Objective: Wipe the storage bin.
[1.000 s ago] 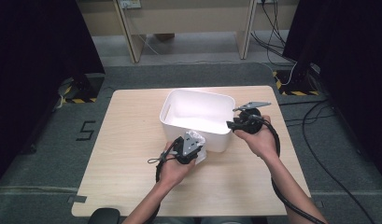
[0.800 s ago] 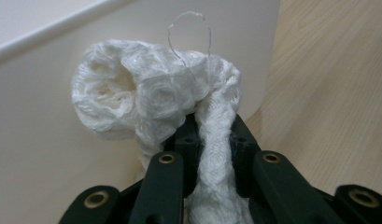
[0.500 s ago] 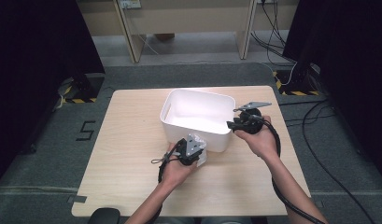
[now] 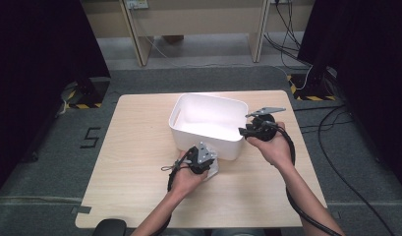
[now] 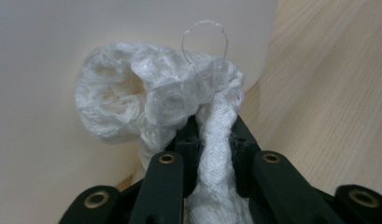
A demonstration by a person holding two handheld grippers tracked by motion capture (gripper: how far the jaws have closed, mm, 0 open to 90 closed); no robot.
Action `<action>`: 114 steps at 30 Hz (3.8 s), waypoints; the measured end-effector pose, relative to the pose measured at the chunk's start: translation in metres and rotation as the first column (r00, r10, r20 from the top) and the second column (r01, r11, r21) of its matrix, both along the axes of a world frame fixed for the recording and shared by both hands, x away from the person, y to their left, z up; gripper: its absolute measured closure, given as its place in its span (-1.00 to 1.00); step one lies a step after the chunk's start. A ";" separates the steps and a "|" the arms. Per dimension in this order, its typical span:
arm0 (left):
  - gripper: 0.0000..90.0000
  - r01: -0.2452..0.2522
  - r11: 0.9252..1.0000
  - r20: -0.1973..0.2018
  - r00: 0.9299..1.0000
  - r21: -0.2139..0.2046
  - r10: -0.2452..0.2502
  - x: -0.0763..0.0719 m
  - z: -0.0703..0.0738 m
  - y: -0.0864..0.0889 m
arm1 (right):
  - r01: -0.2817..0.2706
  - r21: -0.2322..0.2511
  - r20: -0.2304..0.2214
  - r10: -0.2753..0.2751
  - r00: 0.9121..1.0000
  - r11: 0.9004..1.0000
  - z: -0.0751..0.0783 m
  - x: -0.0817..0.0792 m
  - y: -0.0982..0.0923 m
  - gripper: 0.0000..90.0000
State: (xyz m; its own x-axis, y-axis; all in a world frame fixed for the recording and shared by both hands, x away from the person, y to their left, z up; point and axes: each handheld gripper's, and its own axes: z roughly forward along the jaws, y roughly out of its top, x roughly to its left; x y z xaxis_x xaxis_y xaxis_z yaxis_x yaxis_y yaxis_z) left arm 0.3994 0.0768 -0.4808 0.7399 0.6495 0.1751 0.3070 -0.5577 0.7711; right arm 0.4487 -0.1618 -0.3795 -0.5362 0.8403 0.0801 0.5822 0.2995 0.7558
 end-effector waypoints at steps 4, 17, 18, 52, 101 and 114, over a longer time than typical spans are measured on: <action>0.74 0.000 1.000 -0.010 1.000 0.001 0.000 0.001 -0.003 -0.001 | 0.000 0.001 -0.003 0.000 1.000 1.000 0.000 0.000 0.000 0.42; 0.74 -0.004 1.000 -0.017 1.000 -0.003 0.004 0.002 -0.003 -0.003 | -0.001 -0.006 -0.002 0.001 1.000 1.000 0.001 0.000 0.000 0.42; 0.74 -0.004 1.000 -0.018 1.000 -0.004 0.004 0.002 -0.003 -0.004 | -0.002 -0.007 -0.001 0.002 1.000 1.000 0.001 0.000 0.000 0.42; 0.74 0.007 0.998 0.040 0.999 -0.056 -0.005 -0.004 0.024 -0.007 | -0.009 -0.004 0.006 0.009 1.000 1.000 0.000 0.001 -0.001 0.42; 0.74 0.022 0.995 0.100 0.995 -0.098 -0.012 -0.011 0.051 -0.018 | -0.009 -0.010 0.010 0.009 1.000 1.000 0.000 0.000 0.000 0.42; 0.74 0.024 0.995 0.107 0.994 -0.099 -0.013 -0.012 0.045 -0.023 | -0.010 -0.007 0.011 0.010 1.000 1.000 0.000 0.000 0.000 0.42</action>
